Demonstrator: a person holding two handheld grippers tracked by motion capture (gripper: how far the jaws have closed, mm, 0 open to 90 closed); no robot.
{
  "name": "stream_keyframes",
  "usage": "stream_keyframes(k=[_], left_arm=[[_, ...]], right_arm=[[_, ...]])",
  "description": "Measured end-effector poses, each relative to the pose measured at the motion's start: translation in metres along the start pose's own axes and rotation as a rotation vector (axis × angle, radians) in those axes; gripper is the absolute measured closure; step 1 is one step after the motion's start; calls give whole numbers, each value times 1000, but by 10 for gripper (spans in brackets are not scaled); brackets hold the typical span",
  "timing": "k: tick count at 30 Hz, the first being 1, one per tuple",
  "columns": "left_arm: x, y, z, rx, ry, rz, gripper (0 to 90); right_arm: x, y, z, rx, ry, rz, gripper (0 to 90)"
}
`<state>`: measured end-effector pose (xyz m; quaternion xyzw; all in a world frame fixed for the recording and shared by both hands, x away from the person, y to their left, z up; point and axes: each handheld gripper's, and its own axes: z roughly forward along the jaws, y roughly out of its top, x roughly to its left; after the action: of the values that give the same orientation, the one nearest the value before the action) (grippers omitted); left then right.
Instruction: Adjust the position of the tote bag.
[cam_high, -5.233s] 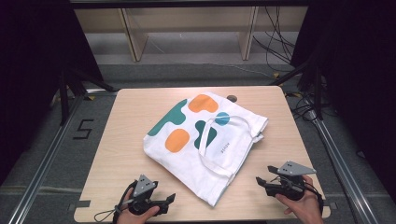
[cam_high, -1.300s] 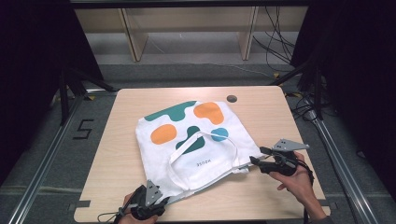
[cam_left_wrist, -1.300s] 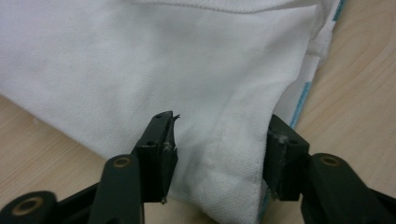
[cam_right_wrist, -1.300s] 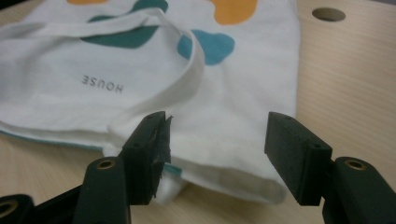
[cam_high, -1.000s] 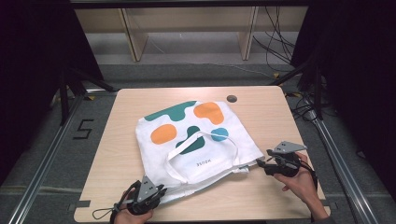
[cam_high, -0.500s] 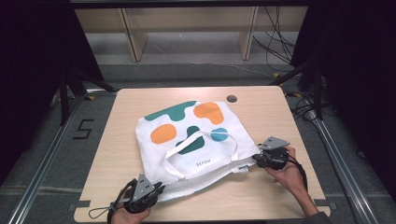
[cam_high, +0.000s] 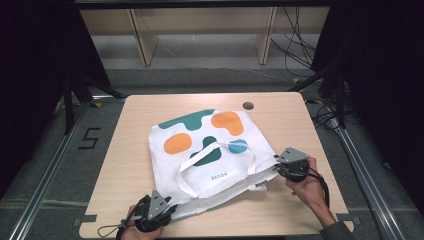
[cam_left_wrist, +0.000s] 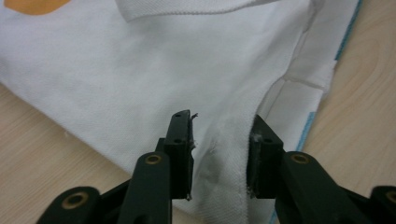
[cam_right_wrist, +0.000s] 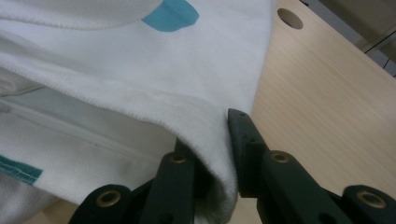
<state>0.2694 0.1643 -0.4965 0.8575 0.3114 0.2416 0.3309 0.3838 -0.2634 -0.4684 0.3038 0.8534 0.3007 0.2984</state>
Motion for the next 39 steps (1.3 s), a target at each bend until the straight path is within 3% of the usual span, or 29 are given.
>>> stream_keyframes(k=[3, 5, 6, 7, 8, 12, 13, 14, 15, 16, 18, 21, 26, 27, 28, 29, 30, 31, 32, 39], left_arm=[[-3, 0, 3, 36, 21, 4, 617], [-6, -1, 4, 45, 33, -16, 607], [-6, -1, 3, 51, 41, -2, 602], [-9, -1, 4, 72, 56, -41, 595], [-11, 0, 7, 71, 74, -55, 571], [-9, 3, 15, 96, 67, -34, 566], [-6, 3, 16, 96, 73, -34, 571], [-4, 3, 15, 81, 75, -42, 590], [2, 3, 11, 95, 78, -19, 629], [6, 2, 7, 84, 81, -32, 666], [11, 0, 3, 83, 90, -20, 774], [11, -3, 8, 98, 65, -16, 818], [17, -4, 8, 74, 55, -62, 820], [17, -4, 7, 72, 52, -59, 820], [20, -3, 7, 57, 40, -7, 820], [16, -3, 6, 74, 48, -48, 822], [16, -2, 6, 72, 48, -46, 823], [20, -1, 7, 57, 41, 0, 821], [21, -1, 7, 53, 42, -6, 817], [29, -2, 4, 41, 43, -8, 822]], right_arm=[[1, -7, -13, 1, 8, 18, 801], [4, -11, -21, -7, 9, 21, 801], [5, -12, -24, -15, 7, 10, 799], [7, -13, -27, -8, 16, 17, 799], [11, -16, -32, -7, 26, 28, 798], [18, -18, -34, 8, 32, 7, 798], [18, -19, -33, 10, 37, -4, 797], [18, -21, -32, 12, 48, 8, 796], [19, -22, -32, 12, 60, 15, 795], [20, -23, -34, 15, 68, 31, 794], [25, -22, -36, 8, 81, 23, 791], [32, -22, -35, 13, 82, -19, 791], [28, -27, -28, 14, 112, 26, 759], [27, -27, -26, 13, 116, 13, 759], [27, -27, -26, 13, 116, 13, 759], [28, -28, -26, 24, 115, 24, 766], [28, -28, -25, 30, 122, 11, 779], [29, -27, -24, 42, 116, -14, 787], [29, -27, -25, 41, 120, -34, 788], [35, -27, -36, 23, 131, -27, 788]])
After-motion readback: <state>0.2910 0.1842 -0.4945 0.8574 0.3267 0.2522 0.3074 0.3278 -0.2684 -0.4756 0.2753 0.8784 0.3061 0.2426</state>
